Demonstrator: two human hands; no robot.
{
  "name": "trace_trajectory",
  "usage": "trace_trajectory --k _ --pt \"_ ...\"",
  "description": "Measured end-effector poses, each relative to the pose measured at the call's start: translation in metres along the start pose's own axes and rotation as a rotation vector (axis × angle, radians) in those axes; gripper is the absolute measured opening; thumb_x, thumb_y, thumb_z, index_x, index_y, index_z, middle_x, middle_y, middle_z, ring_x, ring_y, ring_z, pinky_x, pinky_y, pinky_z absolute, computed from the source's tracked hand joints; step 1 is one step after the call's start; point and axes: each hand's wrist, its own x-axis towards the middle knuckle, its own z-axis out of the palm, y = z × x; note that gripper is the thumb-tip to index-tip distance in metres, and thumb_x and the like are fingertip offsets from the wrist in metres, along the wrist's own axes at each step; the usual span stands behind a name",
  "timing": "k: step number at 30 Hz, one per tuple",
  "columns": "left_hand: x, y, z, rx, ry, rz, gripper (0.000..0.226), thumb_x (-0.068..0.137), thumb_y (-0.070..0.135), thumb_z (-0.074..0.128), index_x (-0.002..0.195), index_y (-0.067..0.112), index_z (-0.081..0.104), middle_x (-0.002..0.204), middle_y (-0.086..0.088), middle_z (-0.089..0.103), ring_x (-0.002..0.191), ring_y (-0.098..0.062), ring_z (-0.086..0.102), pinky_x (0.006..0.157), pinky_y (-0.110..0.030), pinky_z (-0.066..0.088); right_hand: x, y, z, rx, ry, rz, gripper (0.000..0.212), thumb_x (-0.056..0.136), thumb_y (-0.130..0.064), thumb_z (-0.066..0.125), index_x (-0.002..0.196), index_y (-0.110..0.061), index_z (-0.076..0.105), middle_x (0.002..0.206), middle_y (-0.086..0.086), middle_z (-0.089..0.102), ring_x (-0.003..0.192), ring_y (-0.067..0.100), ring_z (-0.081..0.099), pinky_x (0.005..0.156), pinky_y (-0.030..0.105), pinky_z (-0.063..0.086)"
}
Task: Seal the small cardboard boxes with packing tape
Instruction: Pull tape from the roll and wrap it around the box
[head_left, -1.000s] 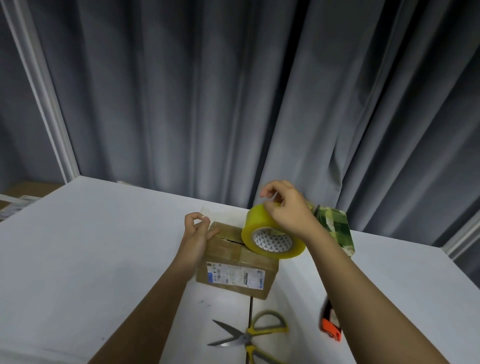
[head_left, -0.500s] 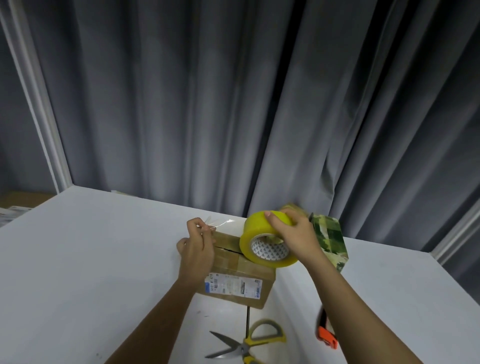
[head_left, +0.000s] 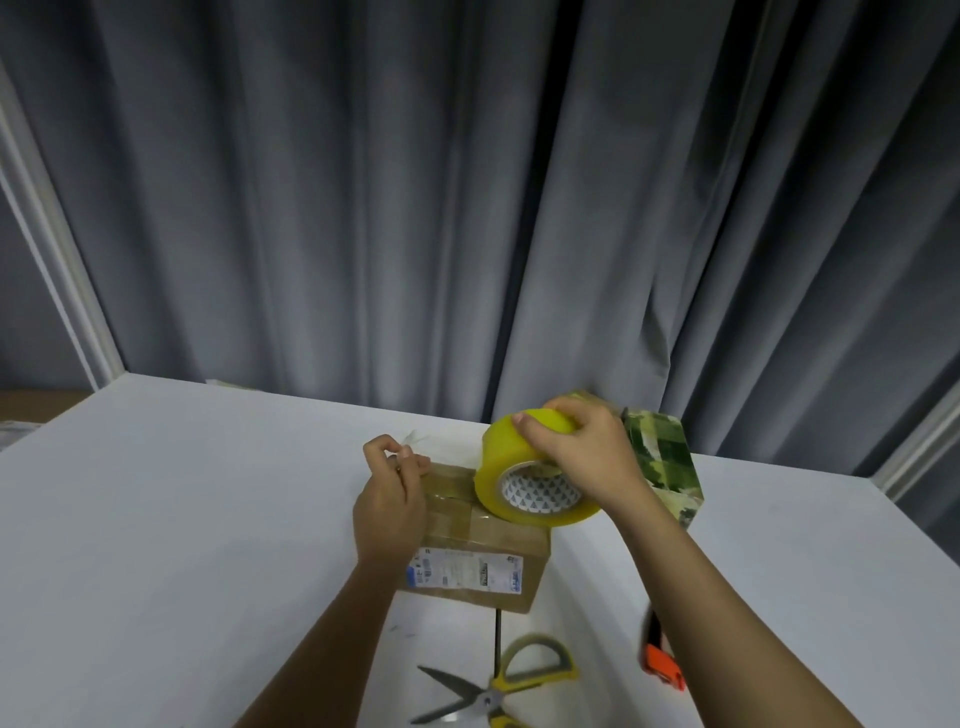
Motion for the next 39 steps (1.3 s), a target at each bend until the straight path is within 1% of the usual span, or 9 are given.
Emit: trace_trajectory --k 4,8,13,17,20,22,25,30,39 --pt "0.000 -0.004 0.001 -0.090 0.038 -0.056 0.012 0.100 0.037 0.025 0.107 0.028 0.029 0.091 0.006 0.068 0.069 -0.007 0.060 0.056 -0.013 0.038 0.000 -0.001 0.005 -0.052 -0.024 -0.021 0.028 0.077 -0.058 0.065 0.072 -0.031 0.064 0.065 -0.016 0.061 0.069 0.000 0.057 0.058 0.023 0.044" --pt "-0.002 -0.005 -0.002 -0.247 0.027 -0.087 0.007 0.103 0.032 0.028 0.107 0.027 0.032 0.098 0.007 0.065 0.081 -0.008 0.062 0.065 -0.017 0.045 -0.003 0.001 0.006 -0.089 -0.006 -0.031 0.026 0.078 -0.060 0.063 0.070 -0.036 0.060 0.066 -0.019 0.059 0.069 -0.003 0.054 0.053 0.020 0.037" --pt "0.000 0.000 -0.011 -0.516 -0.035 -0.132 0.014 0.101 0.030 0.041 0.111 0.021 0.042 0.094 0.034 0.058 0.091 -0.013 0.065 0.061 -0.014 0.052 -0.001 -0.002 0.013 -0.150 -0.018 -0.047 0.034 0.077 -0.063 0.058 0.076 -0.029 0.061 0.065 -0.013 0.059 0.066 0.001 0.055 0.052 0.021 0.040" --pt "0.001 0.004 -0.018 -0.611 -0.062 -0.156 0.007 0.099 0.038 0.039 0.099 0.033 0.044 0.109 0.012 0.064 0.090 -0.012 0.066 0.060 -0.013 0.051 0.000 -0.007 0.017 -0.217 -0.020 -0.046 0.032 0.075 -0.065 0.058 0.075 -0.034 0.060 0.065 -0.016 0.059 0.066 0.000 0.053 0.050 0.020 0.034" --pt "0.002 0.005 -0.024 -0.612 -0.054 -0.187 0.004 0.099 0.030 0.045 0.096 0.028 0.047 0.102 0.010 0.064 0.088 -0.011 0.064 0.058 -0.012 0.049 0.000 -0.011 0.019 -0.256 -0.029 -0.049 0.033 0.075 -0.066 0.056 0.076 -0.034 0.060 0.066 -0.017 0.058 0.067 0.000 0.053 0.051 0.020 0.035" --pt "0.006 0.005 -0.029 -0.595 -0.056 -0.223 0.004 0.098 0.027 0.048 0.095 0.025 0.050 0.099 0.007 0.060 0.093 -0.015 0.059 0.066 -0.016 0.047 -0.001 -0.013 0.020 -0.283 -0.037 -0.055 0.037 0.075 -0.068 0.054 0.080 -0.032 0.061 0.068 -0.016 0.058 0.067 0.002 0.053 0.052 0.021 0.038" --pt "0.013 0.008 -0.037 -0.539 -0.083 -0.255 0.025 0.097 0.044 0.044 0.094 0.021 0.054 0.096 0.004 0.059 0.090 -0.013 0.056 0.077 -0.024 0.044 -0.001 -0.014 0.021 -0.324 -0.039 -0.069 0.039 0.076 -0.067 0.053 0.081 -0.029 0.061 0.069 -0.013 0.059 0.068 0.005 0.054 0.052 0.022 0.039" --pt "0.020 0.009 -0.050 -0.346 -0.034 -0.206 0.020 0.092 0.032 0.059 0.086 0.013 0.059 0.083 0.003 0.057 0.078 -0.018 0.053 0.073 -0.028 0.043 -0.001 -0.018 0.023 -0.372 -0.046 -0.079 0.043 0.075 -0.069 0.051 0.081 -0.028 0.061 0.069 -0.010 0.059 0.069 0.010 0.056 0.054 0.024 0.041" --pt "0.033 -0.024 -0.067 -0.315 -0.100 -0.370 0.027 0.091 0.030 0.060 0.074 0.010 0.057 0.079 -0.003 0.058 0.074 -0.021 0.052 0.070 -0.030 0.046 -0.001 -0.023 0.030 -0.474 -0.052 -0.128 0.041 0.076 -0.066 0.050 0.077 -0.026 0.059 0.068 -0.008 0.057 0.068 0.013 0.056 0.053 0.025 0.039"
